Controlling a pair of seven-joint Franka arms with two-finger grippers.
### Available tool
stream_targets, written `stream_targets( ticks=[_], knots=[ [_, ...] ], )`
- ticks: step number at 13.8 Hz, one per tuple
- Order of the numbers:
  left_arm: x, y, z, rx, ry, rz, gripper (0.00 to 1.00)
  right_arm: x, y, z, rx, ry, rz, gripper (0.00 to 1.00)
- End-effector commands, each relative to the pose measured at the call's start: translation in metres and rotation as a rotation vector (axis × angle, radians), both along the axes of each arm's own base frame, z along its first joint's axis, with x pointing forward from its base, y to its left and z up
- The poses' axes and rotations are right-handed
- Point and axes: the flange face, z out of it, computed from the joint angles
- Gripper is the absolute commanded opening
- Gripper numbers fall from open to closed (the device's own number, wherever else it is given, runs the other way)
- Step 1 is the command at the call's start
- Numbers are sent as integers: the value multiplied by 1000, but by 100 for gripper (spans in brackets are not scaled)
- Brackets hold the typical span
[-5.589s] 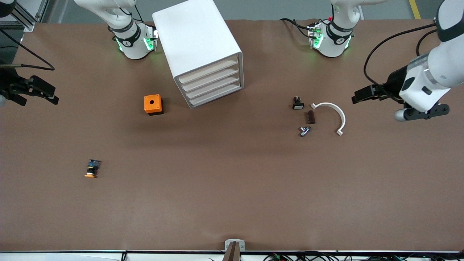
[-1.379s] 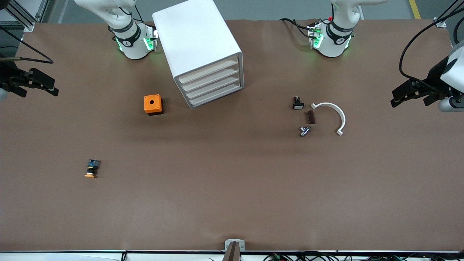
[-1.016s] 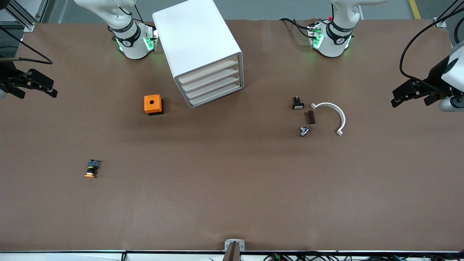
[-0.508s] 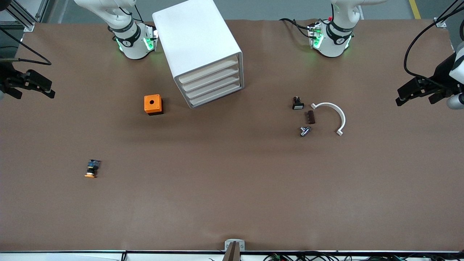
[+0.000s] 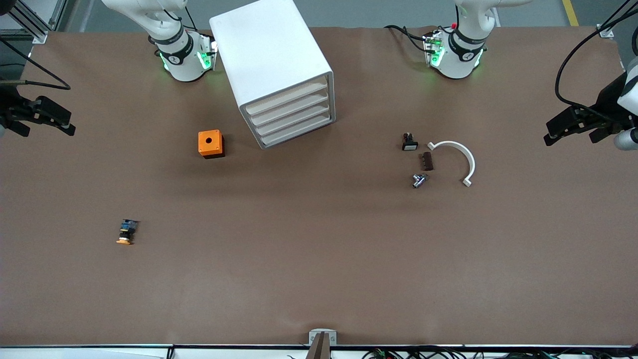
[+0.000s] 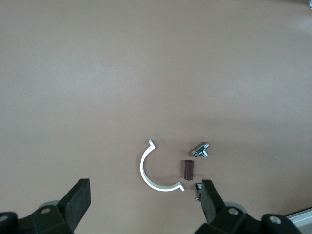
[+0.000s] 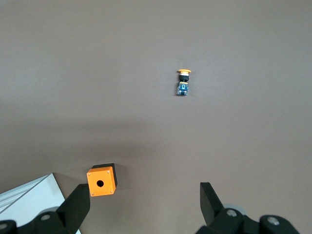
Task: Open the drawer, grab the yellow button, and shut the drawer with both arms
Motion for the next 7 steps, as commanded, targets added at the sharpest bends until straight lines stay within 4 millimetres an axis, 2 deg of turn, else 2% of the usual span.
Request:
stream_targets(
  ticks=[1,7],
  knots=[
    [-2,4,2,-9,6,-9,100,-2,0,6,0,-18,8,100],
    [-2,4,3,-8,4,-11,100,-4,4,6,3,-15,14,100]
  ],
)
